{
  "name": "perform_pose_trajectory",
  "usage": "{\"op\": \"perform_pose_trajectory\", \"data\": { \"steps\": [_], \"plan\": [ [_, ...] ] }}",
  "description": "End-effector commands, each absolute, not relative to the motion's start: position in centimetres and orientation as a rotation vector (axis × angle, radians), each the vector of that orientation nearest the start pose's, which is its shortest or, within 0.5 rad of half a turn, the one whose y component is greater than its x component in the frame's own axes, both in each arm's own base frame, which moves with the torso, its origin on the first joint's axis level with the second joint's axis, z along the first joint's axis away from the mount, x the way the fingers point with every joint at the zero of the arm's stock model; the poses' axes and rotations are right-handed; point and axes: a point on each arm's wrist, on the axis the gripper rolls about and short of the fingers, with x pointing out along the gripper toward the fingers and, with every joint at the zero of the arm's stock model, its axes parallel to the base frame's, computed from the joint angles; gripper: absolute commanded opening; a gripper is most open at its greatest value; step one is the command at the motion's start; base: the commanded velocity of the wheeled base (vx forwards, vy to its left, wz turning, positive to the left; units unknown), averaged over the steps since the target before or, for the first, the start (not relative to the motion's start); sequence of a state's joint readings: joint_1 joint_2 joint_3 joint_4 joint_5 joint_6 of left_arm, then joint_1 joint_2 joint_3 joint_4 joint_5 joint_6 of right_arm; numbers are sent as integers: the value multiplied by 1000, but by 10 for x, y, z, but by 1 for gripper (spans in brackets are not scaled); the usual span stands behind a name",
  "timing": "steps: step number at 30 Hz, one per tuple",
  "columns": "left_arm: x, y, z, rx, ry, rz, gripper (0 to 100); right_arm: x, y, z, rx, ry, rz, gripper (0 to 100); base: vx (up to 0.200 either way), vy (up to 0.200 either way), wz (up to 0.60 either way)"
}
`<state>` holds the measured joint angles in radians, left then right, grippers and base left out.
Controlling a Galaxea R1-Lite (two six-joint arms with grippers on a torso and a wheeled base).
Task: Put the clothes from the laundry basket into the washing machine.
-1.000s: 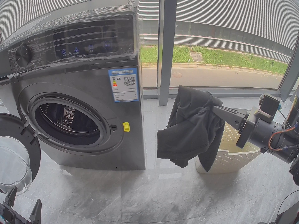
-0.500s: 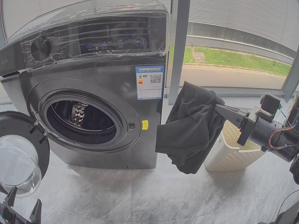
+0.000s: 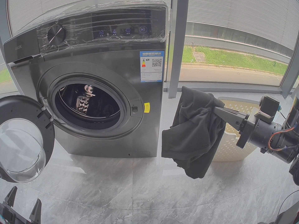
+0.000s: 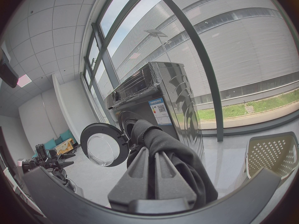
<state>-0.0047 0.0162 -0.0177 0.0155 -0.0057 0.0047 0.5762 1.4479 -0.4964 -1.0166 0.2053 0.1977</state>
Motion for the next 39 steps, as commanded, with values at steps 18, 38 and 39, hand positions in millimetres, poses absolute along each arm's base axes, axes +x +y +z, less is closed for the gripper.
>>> {"op": "perform_pose_trajectory", "data": {
  "steps": [18,38,39],
  "plan": [
    [-23,0,76,3,14,-11,100,189,129,202,197,28,786,0,0,200,0],
    [-23,0,76,5,9,-11,100,187,127,197,193,47,784,0,0,180,0],
    [-23,0,76,5,9,-11,100,187,127,197,193,47,784,0,0,0,0]
  ]
}}
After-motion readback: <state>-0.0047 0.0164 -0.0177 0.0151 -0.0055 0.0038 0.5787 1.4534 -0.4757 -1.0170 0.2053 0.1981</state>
